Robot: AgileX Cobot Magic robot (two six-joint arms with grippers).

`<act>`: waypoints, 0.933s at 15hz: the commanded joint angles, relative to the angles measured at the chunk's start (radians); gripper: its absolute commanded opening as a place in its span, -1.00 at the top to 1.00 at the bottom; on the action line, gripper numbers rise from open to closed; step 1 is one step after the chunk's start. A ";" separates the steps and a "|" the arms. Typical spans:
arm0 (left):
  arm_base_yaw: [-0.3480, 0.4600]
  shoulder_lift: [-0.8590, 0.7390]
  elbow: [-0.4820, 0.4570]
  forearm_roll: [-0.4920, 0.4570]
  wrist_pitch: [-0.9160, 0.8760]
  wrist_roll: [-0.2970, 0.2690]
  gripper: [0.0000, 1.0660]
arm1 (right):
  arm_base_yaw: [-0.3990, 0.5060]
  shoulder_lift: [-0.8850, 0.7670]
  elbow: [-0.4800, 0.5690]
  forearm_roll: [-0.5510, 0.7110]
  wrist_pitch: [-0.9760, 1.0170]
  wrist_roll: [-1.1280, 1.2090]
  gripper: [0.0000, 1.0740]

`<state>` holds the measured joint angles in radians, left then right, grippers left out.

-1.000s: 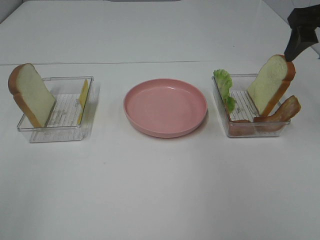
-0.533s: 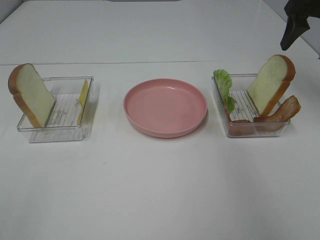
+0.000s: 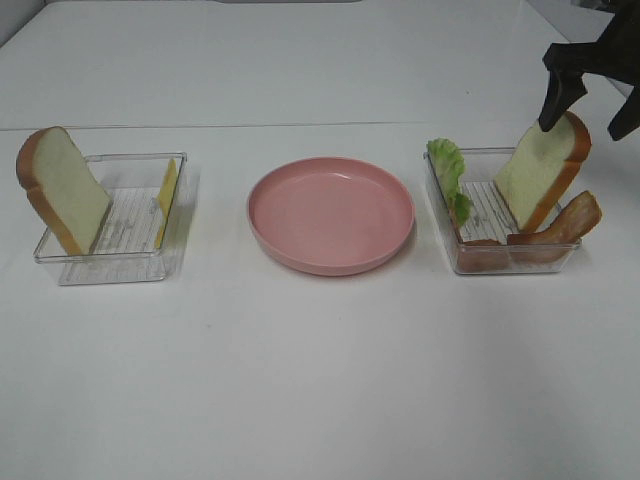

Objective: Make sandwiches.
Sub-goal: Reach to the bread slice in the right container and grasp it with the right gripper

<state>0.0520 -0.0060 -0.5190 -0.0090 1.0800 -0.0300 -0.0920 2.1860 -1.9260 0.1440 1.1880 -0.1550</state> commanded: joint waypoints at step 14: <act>0.001 -0.003 0.003 -0.006 -0.010 0.003 -0.88 | 0.000 0.129 -0.023 0.068 -0.013 -0.034 1.00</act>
<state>0.0520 -0.0060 -0.5190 -0.0090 1.0800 -0.0300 -0.0890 2.3160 -1.9470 0.2210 1.1670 -0.1800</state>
